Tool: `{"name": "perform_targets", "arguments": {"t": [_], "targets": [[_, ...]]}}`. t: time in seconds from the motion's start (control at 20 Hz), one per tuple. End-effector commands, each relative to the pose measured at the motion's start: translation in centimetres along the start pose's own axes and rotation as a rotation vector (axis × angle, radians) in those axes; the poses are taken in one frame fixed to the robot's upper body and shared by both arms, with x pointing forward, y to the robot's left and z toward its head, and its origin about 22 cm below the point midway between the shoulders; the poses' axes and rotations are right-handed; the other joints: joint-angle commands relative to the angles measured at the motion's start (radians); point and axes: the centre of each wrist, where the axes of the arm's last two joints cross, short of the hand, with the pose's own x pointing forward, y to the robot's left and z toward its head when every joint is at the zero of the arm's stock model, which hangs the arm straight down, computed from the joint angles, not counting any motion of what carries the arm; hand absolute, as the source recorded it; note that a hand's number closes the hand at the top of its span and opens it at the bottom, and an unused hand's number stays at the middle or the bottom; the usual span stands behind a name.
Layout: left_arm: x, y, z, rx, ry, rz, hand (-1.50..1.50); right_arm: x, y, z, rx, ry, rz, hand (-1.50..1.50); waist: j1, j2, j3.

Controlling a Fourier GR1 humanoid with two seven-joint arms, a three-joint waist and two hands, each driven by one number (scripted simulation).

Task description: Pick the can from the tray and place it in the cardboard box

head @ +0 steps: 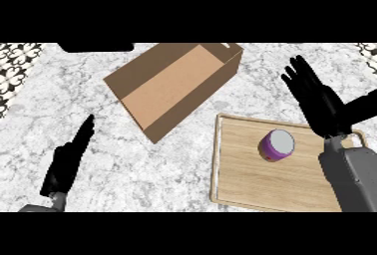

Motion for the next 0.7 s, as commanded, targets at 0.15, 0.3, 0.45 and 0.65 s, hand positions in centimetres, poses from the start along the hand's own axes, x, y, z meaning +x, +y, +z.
{"name": "perform_targets", "arguments": {"t": [0.15, 0.3, 0.45, 0.65], "targets": [[2.4, 6.5, -1.7, 0.232, -0.025, -0.142, 0.00, -2.2, -1.4, 4.1, -0.185, -0.045, 0.057, -1.50, -0.014, -0.020, -0.027], [1.2, 6.3, -1.3, 0.229, -0.032, -0.168, 0.00, 2.2, -4.8, 3.9, -0.020, 0.002, 0.678, -1.50, 0.015, -0.026, -0.073], [0.6, 8.1, -0.9, 0.300, -0.009, -0.186, 0.00, -3.9, -4.9, 8.5, -0.077, 0.106, 0.830, -1.50, -0.016, -0.019, -0.030], [-0.8, 7.4, -0.9, 0.298, -0.005, -0.176, 0.00, -8.8, -3.1, 13.1, -0.229, -0.119, 0.415, -1.50, -0.018, -0.016, -0.026]]}}
